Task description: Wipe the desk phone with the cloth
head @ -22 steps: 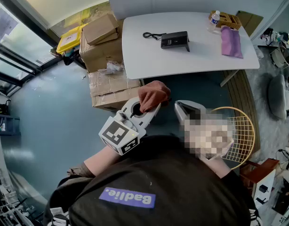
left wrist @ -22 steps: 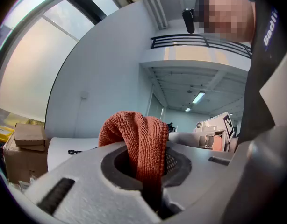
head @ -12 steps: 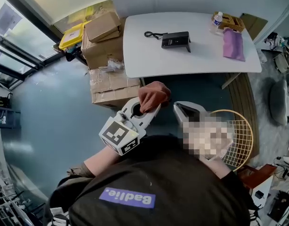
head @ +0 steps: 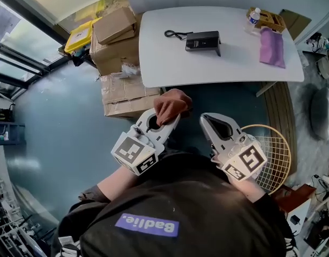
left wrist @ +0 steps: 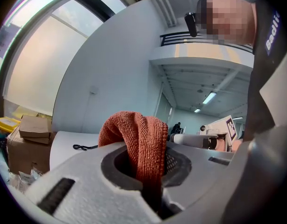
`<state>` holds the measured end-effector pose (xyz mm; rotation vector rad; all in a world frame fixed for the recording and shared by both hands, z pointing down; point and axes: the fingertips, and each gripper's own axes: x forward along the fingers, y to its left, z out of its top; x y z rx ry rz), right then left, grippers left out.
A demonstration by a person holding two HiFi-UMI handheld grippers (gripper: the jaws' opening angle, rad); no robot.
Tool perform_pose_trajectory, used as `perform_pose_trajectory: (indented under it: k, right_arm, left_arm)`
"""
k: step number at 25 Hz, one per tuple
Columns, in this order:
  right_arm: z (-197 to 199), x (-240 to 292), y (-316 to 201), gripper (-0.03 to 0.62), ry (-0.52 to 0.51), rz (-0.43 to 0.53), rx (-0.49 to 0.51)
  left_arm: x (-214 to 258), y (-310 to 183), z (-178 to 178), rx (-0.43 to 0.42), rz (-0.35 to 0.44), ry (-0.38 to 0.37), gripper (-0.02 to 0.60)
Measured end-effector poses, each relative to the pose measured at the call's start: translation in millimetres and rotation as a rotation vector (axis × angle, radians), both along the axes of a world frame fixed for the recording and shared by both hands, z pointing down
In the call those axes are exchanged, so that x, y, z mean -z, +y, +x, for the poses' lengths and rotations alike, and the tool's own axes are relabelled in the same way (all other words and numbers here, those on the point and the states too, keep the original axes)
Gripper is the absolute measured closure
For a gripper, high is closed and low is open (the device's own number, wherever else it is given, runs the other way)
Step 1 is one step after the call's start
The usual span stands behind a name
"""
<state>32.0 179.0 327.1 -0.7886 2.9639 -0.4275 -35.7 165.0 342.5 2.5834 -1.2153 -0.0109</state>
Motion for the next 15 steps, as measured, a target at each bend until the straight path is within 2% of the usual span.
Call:
perform_pose_trajectory:
  k: [7, 11, 15]
  right_arm:
    - [-26, 0, -83, 0.566, 0.046, -0.007, -0.093]
    - [-42, -1, -134, 0.566, 0.028, -0.076, -0.16]
    - [-48, -7, -169, 0.566, 0.058, -0.086, -0.203]
  left_arm:
    - [-6, -89, -28, -0.077, 0.018, 0.03, 0.537]
    - [0, -140, -42, -0.156, 0.031, 0.052, 0.537]
    - [-2, -180, -46, -0.209, 0.038, 0.054, 0.537]
